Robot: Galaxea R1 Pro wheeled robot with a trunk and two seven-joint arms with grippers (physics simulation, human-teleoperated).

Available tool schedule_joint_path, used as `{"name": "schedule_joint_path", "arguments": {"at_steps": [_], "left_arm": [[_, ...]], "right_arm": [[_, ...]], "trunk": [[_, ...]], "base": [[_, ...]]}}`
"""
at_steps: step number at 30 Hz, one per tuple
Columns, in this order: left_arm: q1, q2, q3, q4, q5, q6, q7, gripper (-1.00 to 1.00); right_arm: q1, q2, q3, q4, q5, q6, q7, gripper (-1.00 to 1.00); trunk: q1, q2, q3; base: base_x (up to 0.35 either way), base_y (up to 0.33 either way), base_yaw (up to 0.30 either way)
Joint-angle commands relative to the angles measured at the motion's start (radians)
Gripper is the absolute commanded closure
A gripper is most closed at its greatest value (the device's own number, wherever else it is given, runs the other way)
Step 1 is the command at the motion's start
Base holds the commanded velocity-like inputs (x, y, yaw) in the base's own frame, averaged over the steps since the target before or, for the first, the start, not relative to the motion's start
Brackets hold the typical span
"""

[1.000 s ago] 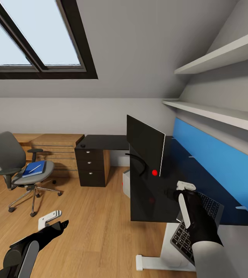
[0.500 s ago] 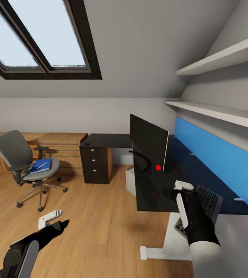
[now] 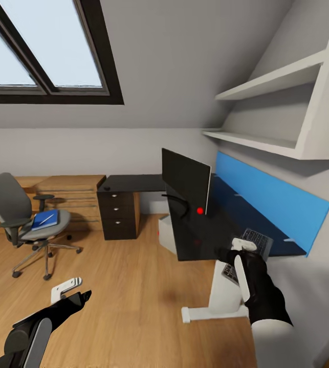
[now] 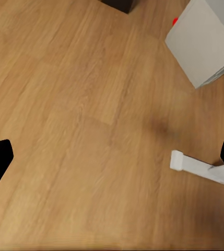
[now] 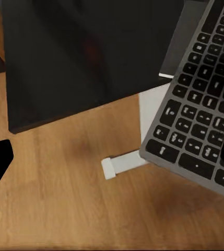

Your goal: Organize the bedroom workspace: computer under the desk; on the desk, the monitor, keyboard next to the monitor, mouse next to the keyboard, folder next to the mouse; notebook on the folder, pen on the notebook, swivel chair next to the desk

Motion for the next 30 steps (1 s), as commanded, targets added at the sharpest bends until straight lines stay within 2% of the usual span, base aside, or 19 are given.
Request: {"name": "schedule_joint_path", "arguments": {"at_steps": [1,14,19,24,25,28,29,30], "left_arm": [[0.000,0.001,0.000,-0.001,0.011,0.004,0.009,-1.00],[0.000,0.001,0.000,-0.002,0.011,0.004,0.007,-1.00],[0.000,0.000,0.000,-0.013,0.012,0.005,0.008,-1.00],[0.000,-0.008,-0.001,-0.082,0.013,0.013,0.006,-1.00],[0.000,-0.012,0.000,-0.100,0.014,0.014,0.007,-1.00],[0.000,-0.013,0.000,-0.102,0.014,0.014,0.007,-1.00],[0.000,-0.013,0.000,-0.103,0.014,0.014,0.008,-1.00],[0.000,-0.013,0.000,-0.104,0.014,0.014,0.008,-1.00]], "right_arm": [[-0.001,0.001,-0.002,-0.001,0.001,0.005,-0.001,-1.00],[-0.001,0.001,-0.001,-0.001,-0.006,0.004,-0.002,-1.00],[-0.001,0.000,-0.003,-0.005,-0.006,0.005,-0.002,-1.00],[-0.001,-0.004,-0.005,-0.008,-0.006,0.005,0.000,-1.00],[-0.001,-0.006,-0.061,-0.009,-0.013,0.004,0.014,-1.00],[-0.001,-0.006,-0.113,-0.009,-0.035,0.005,0.036,-1.00],[-0.001,-0.006,-0.146,-0.009,-0.059,0.006,0.056,-1.00],[-0.001,-0.006,-0.161,-0.009,-0.073,0.006,0.066,-1.00]], "trunk": [[0.000,-0.001,-0.003],[0.000,-0.001,-0.019],[0.000,-0.001,-0.021],[0.000,-0.001,-0.021],[0.003,-0.008,-0.024],[0.015,-0.029,-0.034],[0.019,-0.036,-0.037],[0.023,-0.043,-0.040]], "base": [[-0.272,0.225,-0.189],[-0.269,0.228,-0.149],[-0.035,0.030,-0.008],[-0.008,0.007,-0.002],[0.000,0.000,0.000],[0.000,0.000,0.000],[0.000,0.000,0.000],[0.000,0.000,0.000]]}}
